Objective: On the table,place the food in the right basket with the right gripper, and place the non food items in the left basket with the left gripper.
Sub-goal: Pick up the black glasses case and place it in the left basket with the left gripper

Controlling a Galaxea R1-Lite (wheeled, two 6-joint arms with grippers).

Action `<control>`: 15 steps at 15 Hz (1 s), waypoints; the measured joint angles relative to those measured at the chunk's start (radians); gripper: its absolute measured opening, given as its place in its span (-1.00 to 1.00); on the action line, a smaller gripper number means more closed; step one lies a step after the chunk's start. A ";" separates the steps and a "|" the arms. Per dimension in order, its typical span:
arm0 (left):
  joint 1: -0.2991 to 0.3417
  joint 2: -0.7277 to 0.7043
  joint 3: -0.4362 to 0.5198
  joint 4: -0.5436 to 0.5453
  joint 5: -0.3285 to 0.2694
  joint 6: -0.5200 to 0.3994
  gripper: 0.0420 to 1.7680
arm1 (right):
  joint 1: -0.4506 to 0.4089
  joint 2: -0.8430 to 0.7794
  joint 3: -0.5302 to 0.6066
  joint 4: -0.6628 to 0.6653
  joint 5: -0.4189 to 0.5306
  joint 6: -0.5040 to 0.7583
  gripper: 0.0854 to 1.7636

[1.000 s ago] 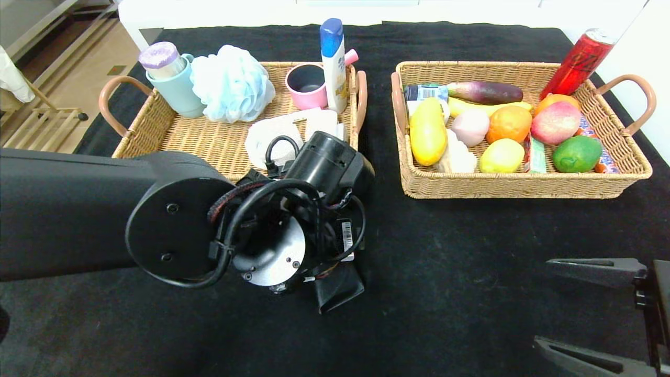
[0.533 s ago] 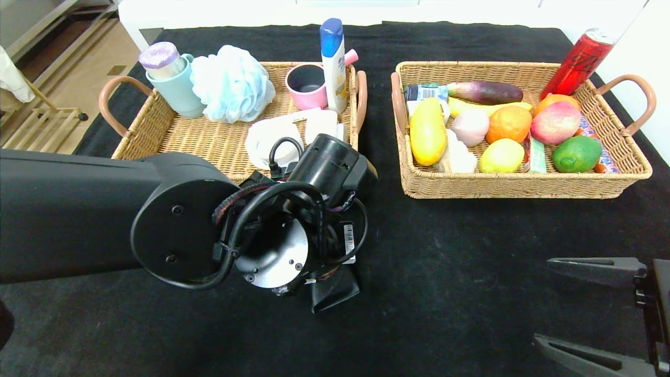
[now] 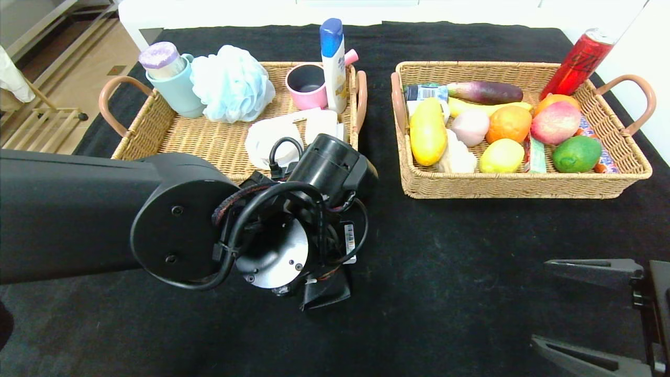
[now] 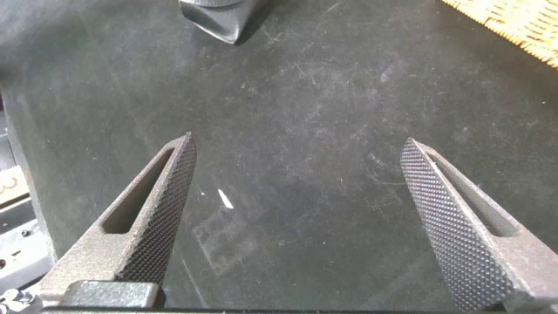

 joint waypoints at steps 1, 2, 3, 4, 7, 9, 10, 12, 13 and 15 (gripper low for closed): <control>0.000 0.000 0.000 0.000 0.000 0.000 -0.29 | 0.000 0.002 0.000 0.000 0.000 -0.001 0.94; 0.000 0.000 0.000 0.000 0.000 0.000 -0.29 | 0.000 0.004 0.000 0.000 0.000 -0.001 0.94; 0.000 0.000 0.000 -0.001 0.000 0.000 -0.29 | 0.000 0.006 0.000 0.000 0.000 -0.001 0.94; -0.001 0.000 0.002 0.000 0.001 0.000 -0.29 | 0.000 0.006 0.001 0.000 0.000 -0.001 0.94; -0.003 -0.006 0.005 0.004 0.002 0.001 -0.31 | 0.000 0.008 0.001 0.000 0.000 -0.001 0.94; -0.009 -0.017 0.008 0.004 0.007 0.000 -0.32 | 0.000 0.009 0.002 0.000 0.000 0.000 0.94; -0.011 -0.029 0.013 0.004 0.009 0.000 -0.34 | 0.000 0.012 0.002 0.000 0.000 -0.001 0.94; -0.016 -0.051 0.021 0.006 0.011 0.000 -0.35 | 0.000 0.018 0.003 0.000 0.000 -0.002 0.94; -0.020 -0.065 0.026 0.007 0.010 0.001 -0.35 | 0.000 0.019 0.003 0.000 0.000 -0.001 0.94; -0.030 -0.106 0.050 0.007 0.011 0.001 -0.35 | 0.001 0.021 0.004 0.000 0.000 0.000 0.94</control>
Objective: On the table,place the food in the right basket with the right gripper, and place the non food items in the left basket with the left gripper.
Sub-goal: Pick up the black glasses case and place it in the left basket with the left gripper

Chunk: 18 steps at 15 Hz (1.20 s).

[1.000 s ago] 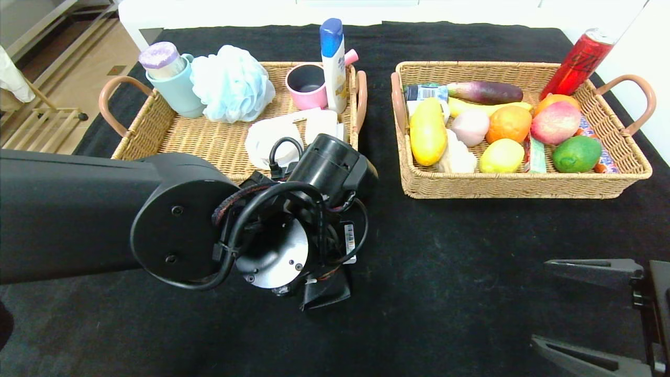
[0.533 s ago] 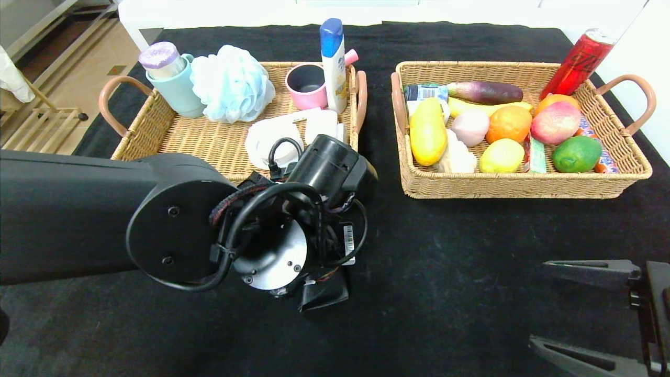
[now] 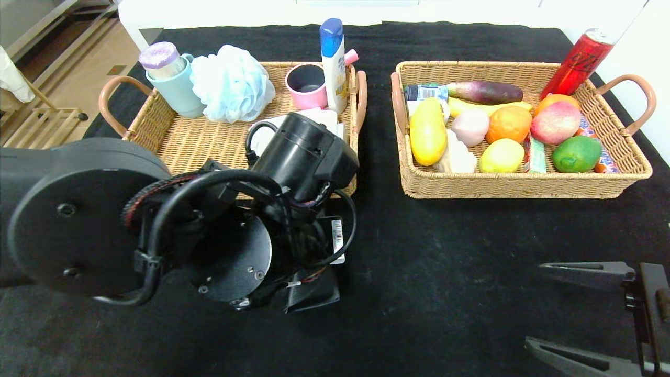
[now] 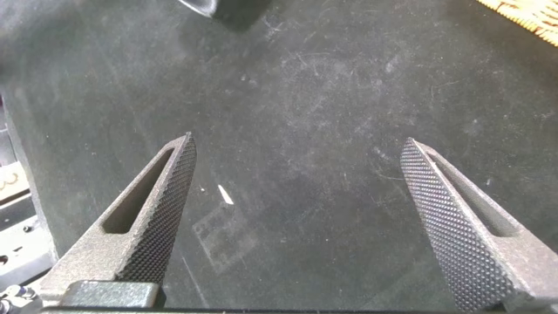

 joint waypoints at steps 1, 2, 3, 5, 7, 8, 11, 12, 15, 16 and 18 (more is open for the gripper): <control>-0.007 -0.020 0.011 0.000 0.000 0.002 -0.35 | 0.000 0.000 0.000 0.000 0.000 0.000 0.94; -0.014 -0.045 0.023 0.000 0.000 0.007 -0.35 | 0.000 0.000 0.000 0.000 0.000 0.000 0.94; -0.020 -0.072 0.033 0.004 0.001 0.019 -0.36 | 0.000 0.000 0.000 0.000 0.000 0.000 0.94; -0.029 -0.123 0.045 0.028 0.000 0.061 -0.36 | -0.001 0.000 0.000 0.000 0.000 0.000 0.94; -0.029 -0.172 0.050 0.031 -0.003 0.116 -0.36 | -0.001 0.000 -0.001 0.000 0.000 0.000 0.94; -0.028 -0.195 0.047 0.030 -0.003 0.154 -0.36 | -0.001 -0.001 -0.001 -0.001 0.000 0.000 0.94; 0.016 -0.229 0.010 0.022 -0.009 0.235 -0.37 | -0.002 -0.001 -0.001 -0.001 0.000 0.000 0.94; 0.043 -0.233 -0.007 0.011 -0.017 0.258 -0.37 | -0.001 -0.002 -0.001 -0.001 0.000 0.000 0.94; 0.127 -0.231 -0.052 -0.084 -0.069 0.334 -0.37 | -0.001 -0.004 -0.003 -0.001 0.000 0.000 0.94; 0.160 -0.223 -0.066 -0.110 -0.085 0.356 -0.37 | -0.001 -0.005 -0.003 -0.001 0.000 0.000 0.94; 0.216 -0.197 -0.092 -0.171 -0.103 0.379 -0.37 | -0.001 -0.007 -0.003 -0.001 0.000 0.000 0.94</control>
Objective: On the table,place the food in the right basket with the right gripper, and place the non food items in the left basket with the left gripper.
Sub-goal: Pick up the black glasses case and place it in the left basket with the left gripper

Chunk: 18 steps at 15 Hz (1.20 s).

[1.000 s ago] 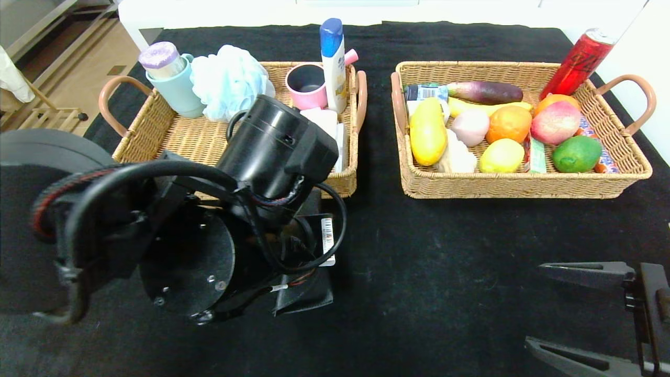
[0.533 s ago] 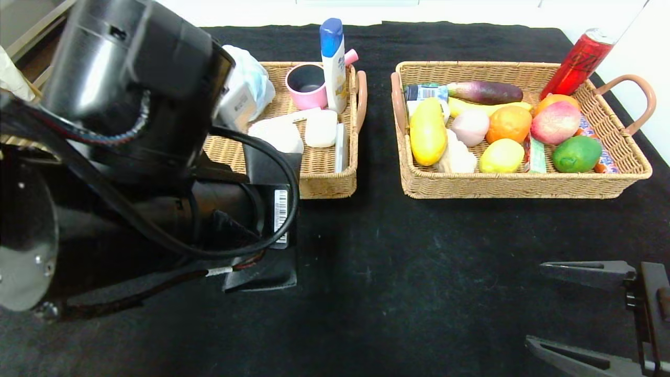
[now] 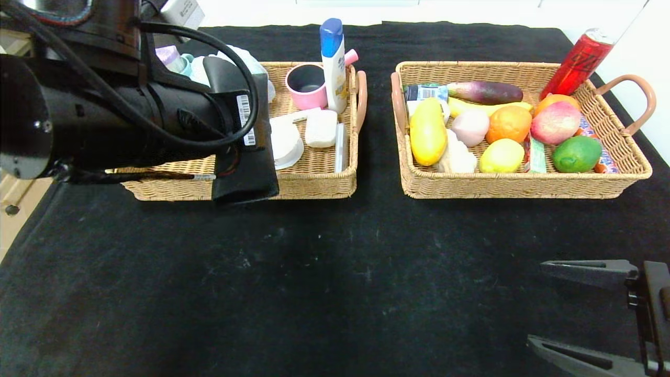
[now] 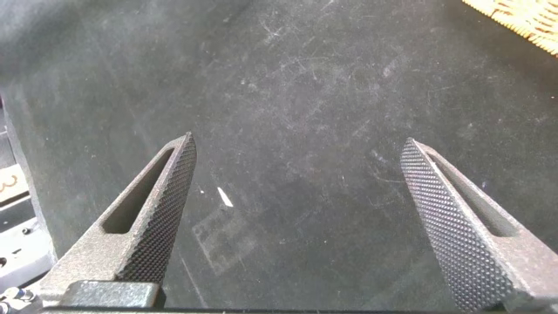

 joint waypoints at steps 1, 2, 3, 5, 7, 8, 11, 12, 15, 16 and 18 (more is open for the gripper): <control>0.024 0.013 -0.008 -0.026 -0.010 0.008 -0.37 | 0.000 -0.001 0.000 0.000 0.000 0.000 0.94; 0.051 0.032 -0.019 -0.072 -0.027 0.015 -0.37 | 0.000 -0.002 0.000 0.000 0.000 0.000 0.94; 0.067 0.045 -0.028 -0.101 -0.042 0.022 -0.37 | 0.000 -0.003 0.001 0.000 0.000 0.000 0.94; 0.084 0.070 -0.049 -0.135 -0.055 0.047 -0.37 | -0.001 -0.004 0.001 0.000 0.000 0.000 0.94; 0.097 0.099 -0.079 -0.164 -0.059 0.077 -0.37 | -0.001 -0.004 0.001 0.000 0.000 0.000 0.94; 0.104 0.113 -0.096 -0.166 -0.068 0.095 -0.37 | -0.001 -0.005 0.001 0.001 0.000 0.000 0.94; 0.129 0.163 -0.154 -0.212 -0.091 0.117 -0.38 | 0.000 -0.009 0.003 0.001 0.001 0.000 0.94; 0.136 0.182 -0.167 -0.241 -0.092 0.135 -0.38 | 0.000 -0.011 0.003 0.001 0.001 0.000 0.94; 0.155 0.231 -0.194 -0.279 -0.091 0.156 -0.38 | 0.000 -0.016 0.001 0.001 0.002 0.000 0.94; 0.161 0.247 -0.206 -0.282 -0.090 0.158 -0.38 | -0.001 -0.019 0.001 0.001 0.002 0.001 0.94; 0.168 0.275 -0.223 -0.283 -0.090 0.159 -0.38 | -0.001 -0.021 0.001 0.001 0.002 0.001 0.94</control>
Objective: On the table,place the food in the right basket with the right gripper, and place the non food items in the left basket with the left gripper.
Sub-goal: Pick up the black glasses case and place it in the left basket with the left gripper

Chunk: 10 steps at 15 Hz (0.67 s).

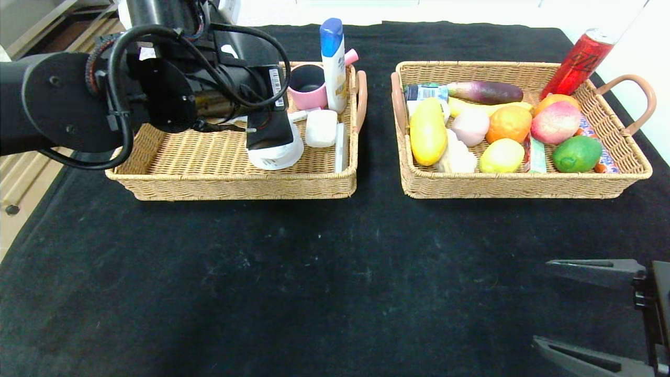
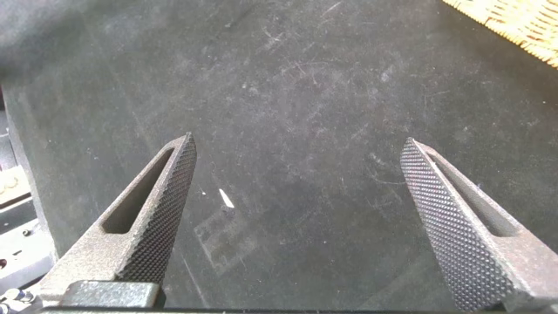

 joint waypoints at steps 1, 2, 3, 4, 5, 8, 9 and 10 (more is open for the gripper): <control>0.004 0.014 -0.010 0.000 0.000 0.001 -0.38 | 0.000 -0.001 0.000 0.000 0.000 0.000 0.94; 0.008 0.024 -0.020 0.000 0.000 0.004 -0.38 | 0.000 -0.002 0.000 0.001 0.000 0.000 0.94; 0.011 0.034 -0.027 0.000 -0.001 0.007 -0.38 | 0.000 -0.002 0.000 0.000 0.000 0.000 0.94; 0.013 0.040 -0.032 0.000 -0.001 0.010 -0.38 | 0.000 -0.002 0.000 0.000 0.000 0.000 0.94; 0.015 0.046 -0.033 0.000 -0.001 0.014 -0.38 | 0.000 -0.003 0.000 0.000 0.000 0.000 0.94; 0.016 0.055 -0.042 0.001 -0.001 0.020 -0.39 | 0.000 -0.003 0.000 0.000 0.000 0.000 0.94; 0.017 0.056 -0.044 0.002 -0.002 0.020 -0.28 | 0.001 -0.003 0.001 0.000 0.000 0.000 0.94; 0.017 0.059 -0.044 0.001 -0.002 0.020 -0.12 | 0.001 -0.003 0.001 0.001 0.000 0.000 0.94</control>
